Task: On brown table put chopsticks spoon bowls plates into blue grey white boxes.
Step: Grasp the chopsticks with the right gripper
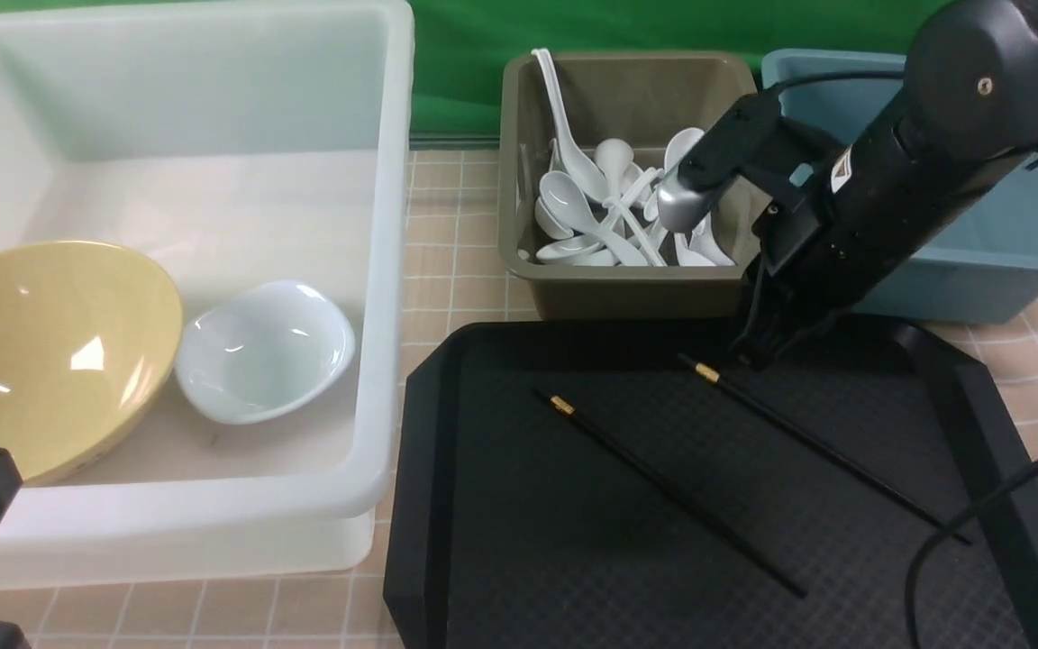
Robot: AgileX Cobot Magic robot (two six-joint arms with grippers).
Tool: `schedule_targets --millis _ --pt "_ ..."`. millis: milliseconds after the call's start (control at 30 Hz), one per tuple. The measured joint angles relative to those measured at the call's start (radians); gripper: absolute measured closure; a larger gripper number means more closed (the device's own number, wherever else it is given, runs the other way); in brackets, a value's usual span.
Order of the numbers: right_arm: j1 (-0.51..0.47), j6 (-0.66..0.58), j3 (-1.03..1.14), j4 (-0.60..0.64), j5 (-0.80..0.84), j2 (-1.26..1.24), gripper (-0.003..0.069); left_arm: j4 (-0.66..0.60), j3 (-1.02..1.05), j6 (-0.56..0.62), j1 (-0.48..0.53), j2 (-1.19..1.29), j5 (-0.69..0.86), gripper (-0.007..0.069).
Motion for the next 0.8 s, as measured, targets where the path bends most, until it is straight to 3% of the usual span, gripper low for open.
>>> schedule_targets --millis 133,200,233,333,433,800 --pt "-0.054 0.059 -0.002 -0.003 0.009 0.08 0.0571 0.0 0.0 0.0 0.0 0.0 0.0 0.0623" --pt "-0.079 0.068 -0.002 -0.007 0.026 0.135 0.05 0.0 0.0 0.0 0.0 0.0 0.0 0.0623" --pt "-0.079 0.068 -0.002 -0.007 0.026 0.135 0.05 0.0 0.0 0.0 0.0 0.0 0.0 0.0623" --pt "-0.078 0.073 -0.002 0.024 0.039 0.192 0.037 0.0 0.0 0.0 0.0 0.0 0.0 0.0623" --pt "-0.052 0.055 -0.002 0.049 0.046 0.211 0.0312 0.0 0.0 0.0 0.0 0.0 0.0 0.0623" --pt "0.005 0.007 0.006 0.077 0.039 0.269 0.032 0.0 0.0 0.0 0.0 0.0 0.0 0.0623"
